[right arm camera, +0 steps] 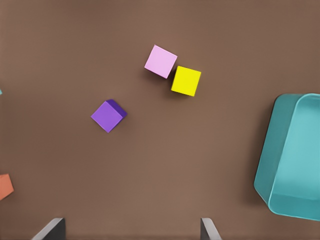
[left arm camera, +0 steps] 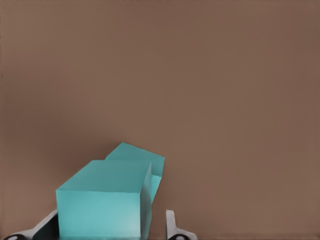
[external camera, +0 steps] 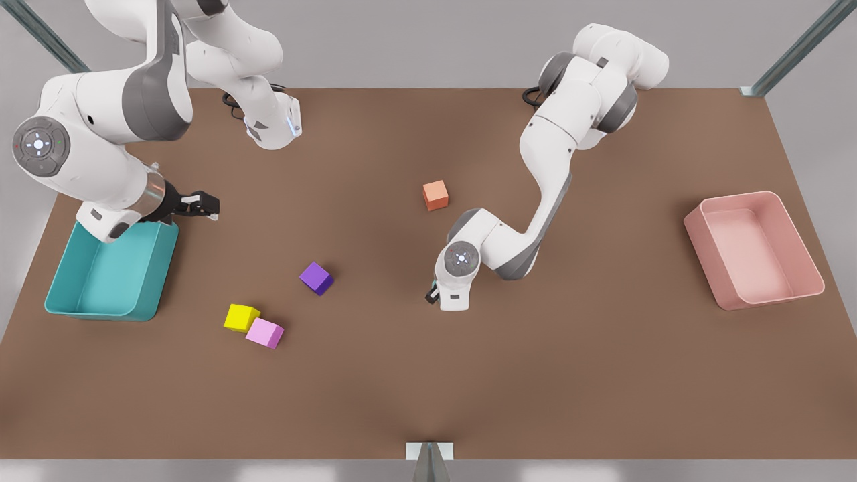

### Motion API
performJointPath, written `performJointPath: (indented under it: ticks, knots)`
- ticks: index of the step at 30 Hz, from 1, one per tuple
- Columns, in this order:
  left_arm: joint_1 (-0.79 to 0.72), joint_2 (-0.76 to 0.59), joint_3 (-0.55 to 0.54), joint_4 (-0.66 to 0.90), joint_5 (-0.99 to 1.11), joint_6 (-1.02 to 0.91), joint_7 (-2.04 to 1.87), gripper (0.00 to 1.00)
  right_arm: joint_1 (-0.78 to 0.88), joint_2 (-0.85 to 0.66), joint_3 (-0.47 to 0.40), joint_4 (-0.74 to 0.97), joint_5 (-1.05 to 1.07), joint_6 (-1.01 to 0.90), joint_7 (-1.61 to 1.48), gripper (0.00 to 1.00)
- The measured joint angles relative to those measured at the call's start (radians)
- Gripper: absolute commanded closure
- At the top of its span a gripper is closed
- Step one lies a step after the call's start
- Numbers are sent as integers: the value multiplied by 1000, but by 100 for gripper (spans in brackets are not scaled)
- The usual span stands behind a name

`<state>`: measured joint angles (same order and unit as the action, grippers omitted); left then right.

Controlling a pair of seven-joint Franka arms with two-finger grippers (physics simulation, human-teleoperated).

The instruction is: Stack the two blue cubes on top of each other

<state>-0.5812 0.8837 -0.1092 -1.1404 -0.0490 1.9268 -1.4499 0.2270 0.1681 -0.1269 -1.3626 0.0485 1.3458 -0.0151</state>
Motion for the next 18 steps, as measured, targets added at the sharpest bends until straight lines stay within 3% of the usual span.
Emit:
performJointPath:
  ticks: [4, 6, 8, 11, 14, 18]
  knots:
    - [0, -48, -1, 9, 2, -67, -3, 0, 1, 0, 0, 0, 0, 0, -7, 0]
    - [11, -84, 2, 123, 0, -161, -4, 0, 2, 0, 0, 0, 0, 0, -9, 0]
    - [103, -130, 3, 228, 0, -267, 8, 0, 1, 0, 0, 1, 0, 0, -12, 0]
    - [311, -227, 7, 245, 52, -434, 126, 0, 0, 0, 0, 3, 1, 1, -15, 0]
    - [530, -535, -100, -237, 124, -478, 308, 0, 1, 0, 0, 3, 2, 1, -17, 0]
    - [563, -673, -142, -288, 101, -553, 493, 0, 2, 1, 0, 3, 2, 2, -20, 0]
